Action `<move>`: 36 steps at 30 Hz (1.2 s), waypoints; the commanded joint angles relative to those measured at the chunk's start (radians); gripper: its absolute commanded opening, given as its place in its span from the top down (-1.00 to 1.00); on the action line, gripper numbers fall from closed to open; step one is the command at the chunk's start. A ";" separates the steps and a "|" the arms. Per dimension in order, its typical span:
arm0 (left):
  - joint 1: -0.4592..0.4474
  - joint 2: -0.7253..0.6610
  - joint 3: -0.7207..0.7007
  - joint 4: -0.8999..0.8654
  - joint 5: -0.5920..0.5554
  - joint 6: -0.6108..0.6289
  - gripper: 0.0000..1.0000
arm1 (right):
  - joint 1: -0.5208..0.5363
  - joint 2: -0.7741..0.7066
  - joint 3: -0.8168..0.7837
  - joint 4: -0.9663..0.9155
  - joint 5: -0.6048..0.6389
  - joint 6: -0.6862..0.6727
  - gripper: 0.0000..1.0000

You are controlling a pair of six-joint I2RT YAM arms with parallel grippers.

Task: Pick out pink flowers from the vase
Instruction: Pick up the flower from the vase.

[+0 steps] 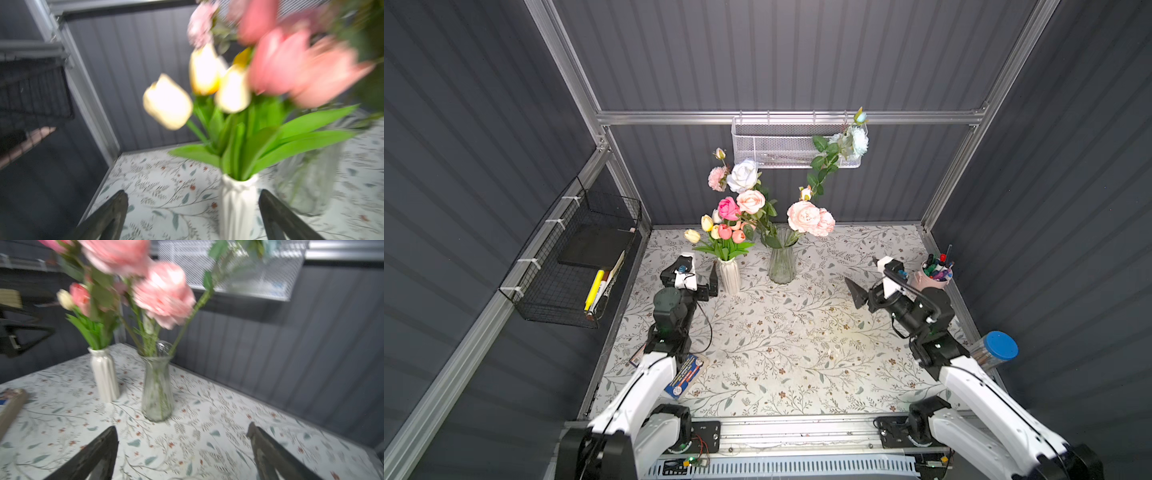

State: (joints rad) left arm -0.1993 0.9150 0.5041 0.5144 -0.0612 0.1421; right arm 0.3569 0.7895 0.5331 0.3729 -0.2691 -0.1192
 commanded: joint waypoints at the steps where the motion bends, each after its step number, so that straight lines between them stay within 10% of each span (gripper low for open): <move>1: -0.056 -0.130 0.095 -0.316 0.092 0.054 -0.99 | 0.077 -0.094 0.042 -0.211 -0.019 -0.038 -0.98; 8: -0.181 -0.241 0.329 -0.682 0.375 -0.083 -0.99 | 0.243 -0.098 0.299 -0.529 0.257 0.110 -0.98; 11: -0.181 -0.262 0.428 -0.779 0.153 -0.366 -0.99 | 0.240 -0.088 0.411 -0.723 0.226 0.153 -0.98; 13: -0.181 -0.272 0.437 -0.819 0.009 -0.456 -0.99 | 0.232 -0.084 0.372 -0.597 0.261 0.300 -0.98; 18: -0.181 -0.232 0.422 -0.737 0.212 -0.388 -0.99 | 0.231 -0.010 0.310 -0.353 0.099 0.396 -0.98; 23: -0.185 -0.186 0.403 -0.740 0.390 -0.297 -0.99 | 0.257 0.145 0.229 -0.018 0.037 0.191 -0.86; 30: -0.238 -0.223 0.316 -0.684 0.345 -0.205 -0.90 | 0.284 0.520 0.258 0.446 0.057 0.060 -0.34; 36: -0.281 -0.275 0.237 -0.618 0.280 -0.158 -0.88 | 0.295 0.726 0.312 0.657 0.201 0.099 -0.28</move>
State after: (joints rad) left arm -0.4633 0.6601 0.7635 -0.1581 0.2474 -0.0673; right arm 0.6483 1.4792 0.7956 0.8158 -0.1261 -0.0082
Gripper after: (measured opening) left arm 0.939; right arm 0.641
